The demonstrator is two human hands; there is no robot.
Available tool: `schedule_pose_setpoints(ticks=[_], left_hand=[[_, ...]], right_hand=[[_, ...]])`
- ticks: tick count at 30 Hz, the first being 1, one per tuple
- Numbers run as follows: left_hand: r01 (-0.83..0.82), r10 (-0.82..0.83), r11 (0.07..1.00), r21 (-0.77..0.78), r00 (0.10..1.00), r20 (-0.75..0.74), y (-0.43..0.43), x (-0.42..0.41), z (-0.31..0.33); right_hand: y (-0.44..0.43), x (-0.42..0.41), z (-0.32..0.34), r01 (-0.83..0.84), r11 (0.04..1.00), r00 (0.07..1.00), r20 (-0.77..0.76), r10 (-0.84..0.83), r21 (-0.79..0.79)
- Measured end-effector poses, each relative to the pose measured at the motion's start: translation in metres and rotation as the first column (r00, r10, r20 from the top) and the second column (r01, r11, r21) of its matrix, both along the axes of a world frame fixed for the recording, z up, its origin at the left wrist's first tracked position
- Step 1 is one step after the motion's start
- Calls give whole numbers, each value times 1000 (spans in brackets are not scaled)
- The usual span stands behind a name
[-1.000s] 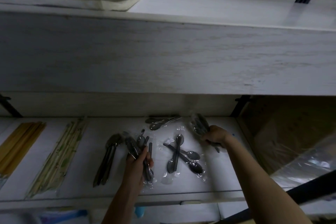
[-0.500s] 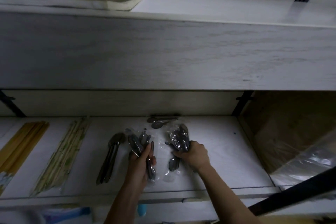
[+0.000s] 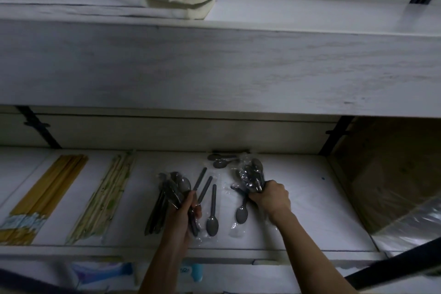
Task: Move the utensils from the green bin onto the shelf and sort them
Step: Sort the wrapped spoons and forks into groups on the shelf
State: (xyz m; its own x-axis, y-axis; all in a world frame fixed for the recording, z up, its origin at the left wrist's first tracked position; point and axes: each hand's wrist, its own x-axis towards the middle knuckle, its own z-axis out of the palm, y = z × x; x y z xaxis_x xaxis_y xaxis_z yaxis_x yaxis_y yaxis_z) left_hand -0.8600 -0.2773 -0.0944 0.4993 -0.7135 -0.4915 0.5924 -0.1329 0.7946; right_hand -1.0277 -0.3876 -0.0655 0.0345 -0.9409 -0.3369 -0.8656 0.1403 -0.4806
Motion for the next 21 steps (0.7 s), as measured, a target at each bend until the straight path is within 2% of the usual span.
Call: schedule_pose_setpoints(ticks=[3, 6, 9, 10, 14, 15, 18, 21], left_hand=[[-24, 24, 1000, -13, 1000, -3, 0, 1, 2], [-1, 1, 1000, 5, 1000, 18, 0, -2, 1], [24, -24, 1000, 4, 1000, -11, -4, -15, 6], [31, -31, 999, 10, 999, -22, -7, -21, 7], [62, -64, 996, 71, 998, 19, -20, -39, 13], [43, -42, 997, 57, 999, -12, -23, -42, 15], [9, -20, 999, -53, 974, -227, -28, -47, 23], [64, -88, 993, -103, 965, -245, -27, -49, 24]], right_hand=[[-2, -8, 6, 43, 999, 997, 71, -42, -11], [-2, -13, 16, 47, 999, 966, 254, -51, 21], [8, -1, 17, 7, 984, 817, 566, -108, 178], [12, 6, 15, -35, 979, 796, 598, -93, 199], [35, 36, 16, -170, 973, 800, 598, 42, 159], [39, 41, 17, -169, 979, 813, 578, 75, 111], [46, 51, 15, -213, 977, 878, 440, 190, 4], [49, 56, 13, -292, 954, 901, 312, 300, -74]])
